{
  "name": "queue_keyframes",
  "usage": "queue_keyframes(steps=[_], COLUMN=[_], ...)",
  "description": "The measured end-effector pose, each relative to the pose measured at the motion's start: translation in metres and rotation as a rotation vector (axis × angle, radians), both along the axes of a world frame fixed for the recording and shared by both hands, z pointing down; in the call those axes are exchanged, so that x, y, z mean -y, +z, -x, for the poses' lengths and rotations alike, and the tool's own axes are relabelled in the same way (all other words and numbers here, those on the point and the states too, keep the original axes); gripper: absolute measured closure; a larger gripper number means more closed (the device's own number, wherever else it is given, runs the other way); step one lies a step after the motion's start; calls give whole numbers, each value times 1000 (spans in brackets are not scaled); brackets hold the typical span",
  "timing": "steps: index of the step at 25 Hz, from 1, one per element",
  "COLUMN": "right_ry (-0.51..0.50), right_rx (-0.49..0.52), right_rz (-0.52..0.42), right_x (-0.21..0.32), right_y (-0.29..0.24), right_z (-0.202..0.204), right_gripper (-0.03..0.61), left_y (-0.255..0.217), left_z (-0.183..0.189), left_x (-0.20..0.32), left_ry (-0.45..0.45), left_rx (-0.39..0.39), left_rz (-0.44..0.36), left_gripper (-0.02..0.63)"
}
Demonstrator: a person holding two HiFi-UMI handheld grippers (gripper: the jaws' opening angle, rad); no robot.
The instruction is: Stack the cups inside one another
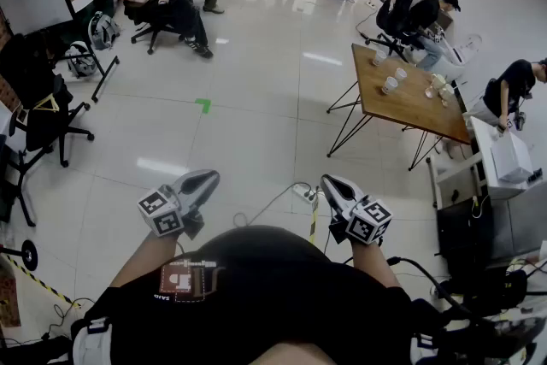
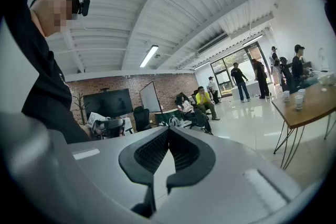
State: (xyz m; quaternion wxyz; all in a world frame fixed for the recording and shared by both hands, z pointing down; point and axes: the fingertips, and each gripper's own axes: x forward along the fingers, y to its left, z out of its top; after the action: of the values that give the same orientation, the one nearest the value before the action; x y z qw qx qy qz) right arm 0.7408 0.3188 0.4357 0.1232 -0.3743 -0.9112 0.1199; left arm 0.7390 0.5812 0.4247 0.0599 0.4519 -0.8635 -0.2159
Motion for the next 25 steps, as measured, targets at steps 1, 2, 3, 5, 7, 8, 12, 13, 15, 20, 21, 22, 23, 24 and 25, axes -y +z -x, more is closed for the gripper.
queue_keyframes(steps=[1, 2, 3, 5, 7, 8, 12, 13, 15, 20, 21, 22, 23, 24, 25], right_ry=[6, 13, 19, 31, 44, 51, 80, 83, 68, -58, -92, -124, -151, -169, -181], right_rx=[-3, -6, -8, -12, -19, -22, -34, -40, -49, -55, -52, -42, -29, -17, -9], right_rz=[3, 6, 9, 14, 14, 14, 37, 53, 67, 48, 36, 21, 9, 3, 3], right_x=[-5, -9, -13, -18, -16, -11, 23, 34, 55, 99, 106, 111, 115, 119, 122], right_y=[0, 1, 2, 4, 5, 6, 16, 20, 27, 26, 22, 19, 17, 15, 14], right_z=[3, 6, 10, 19, 29, 34, 66, 78, 103, 178, 192, 206, 222, 238, 254], right_gripper=[565, 565, 564, 563, 563, 565, 565, 563, 565, 565, 564, 563, 565, 565, 565], left_y=[2, 5, 7, 10, 14, 14, 16, 17, 19, 4, 0, -4, -8, -10, -11], left_z=[2, 5, 9, 20, 34, 40, 71, 81, 102, 167, 177, 188, 199, 210, 220], left_x=[-7, -14, -20, -30, -31, -27, 3, 13, 36, 104, 118, 128, 136, 142, 147], left_ry=[6, 11, 14, 18, 28, 35, 55, 57, 57, -20, -28, -38, -51, -66, -78], left_rx=[0, 0, 0, 1, 0, -1, -6, -6, -3, -2, 7, 18, 23, 21, 14], left_rz=[-4, -7, -9, -3, 2, 4, 10, 13, 26, 13, 14, 20, 26, 26, 24], left_gripper=[612, 612, 612, 612, 612, 612, 612, 612, 612, 612, 612, 612, 612, 612, 612])
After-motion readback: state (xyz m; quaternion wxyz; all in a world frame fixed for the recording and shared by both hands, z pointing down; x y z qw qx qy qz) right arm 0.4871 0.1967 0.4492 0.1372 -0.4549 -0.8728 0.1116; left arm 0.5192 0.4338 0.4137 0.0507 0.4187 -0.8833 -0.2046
